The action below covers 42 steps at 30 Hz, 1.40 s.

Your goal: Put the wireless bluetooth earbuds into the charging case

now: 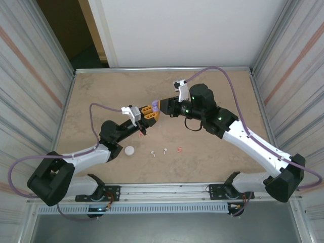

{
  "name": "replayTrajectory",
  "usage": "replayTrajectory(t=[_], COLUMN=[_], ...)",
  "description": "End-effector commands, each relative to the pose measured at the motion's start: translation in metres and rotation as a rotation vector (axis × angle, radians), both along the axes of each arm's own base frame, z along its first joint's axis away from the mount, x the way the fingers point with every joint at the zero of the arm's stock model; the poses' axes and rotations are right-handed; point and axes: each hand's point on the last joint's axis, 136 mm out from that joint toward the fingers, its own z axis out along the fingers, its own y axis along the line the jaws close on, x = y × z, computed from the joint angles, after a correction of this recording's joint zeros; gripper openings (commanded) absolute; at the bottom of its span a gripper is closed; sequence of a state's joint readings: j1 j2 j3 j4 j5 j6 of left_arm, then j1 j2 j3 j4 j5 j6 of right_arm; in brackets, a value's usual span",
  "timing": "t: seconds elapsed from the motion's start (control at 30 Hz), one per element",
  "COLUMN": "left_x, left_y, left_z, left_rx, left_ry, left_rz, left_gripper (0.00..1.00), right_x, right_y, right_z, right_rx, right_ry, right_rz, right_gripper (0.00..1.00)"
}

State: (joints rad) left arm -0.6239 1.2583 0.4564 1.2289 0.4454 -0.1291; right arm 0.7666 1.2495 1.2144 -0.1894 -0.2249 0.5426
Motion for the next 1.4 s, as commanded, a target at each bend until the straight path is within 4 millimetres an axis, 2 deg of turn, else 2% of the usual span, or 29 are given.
replayTrajectory(t=[0.0, 0.17, 0.33, 0.6, 0.73, 0.8, 1.03, 1.37], left_x=[-0.008, -0.010, -0.011, -0.012, -0.005, -0.003, 0.003, 0.001], left_y=[0.001, 0.001, 0.003, 0.007, 0.006, 0.005, 0.004, 0.006], left_z=[0.026, 0.027, 0.032, 0.047, 0.057, 0.063, 0.085, 0.099], left_rx=[-0.050, -0.054, -0.063, -0.085, -0.092, -0.089, -0.108, -0.170], left_ry=[-0.072, -0.074, -0.082, -0.118, -0.126, -0.139, -0.185, -0.247], left_rz=[-0.020, -0.021, -0.019, 0.000, 0.023, 0.031, 0.055, 0.052], left_gripper=[0.00, 0.00, 0.00, 0.00, 0.00, 0.00, 0.00, 0.00], right_x=[-0.002, 0.000, 0.002, 0.008, 0.009, 0.010, 0.019, 0.024], right_y=[-0.001, -0.011, -0.029, -0.076, -0.100, -0.112, -0.139, -0.144], right_z=[0.018, 0.032, 0.037, 0.036, 0.027, 0.022, -0.004, -0.036], right_rx=[0.006, -0.004, -0.021, 0.027, 0.044, 0.069, 0.125, 0.121], right_ry=[-0.028, -0.079, -0.106, -0.108, -0.090, -0.088, -0.035, -0.004], right_rz=[-0.004, -0.031, -0.069, -0.152, -0.201, -0.231, -0.321, -0.325], right_gripper=[0.29, 0.37, 0.44, 0.56, 0.64, 0.76, 1.00, 0.99])
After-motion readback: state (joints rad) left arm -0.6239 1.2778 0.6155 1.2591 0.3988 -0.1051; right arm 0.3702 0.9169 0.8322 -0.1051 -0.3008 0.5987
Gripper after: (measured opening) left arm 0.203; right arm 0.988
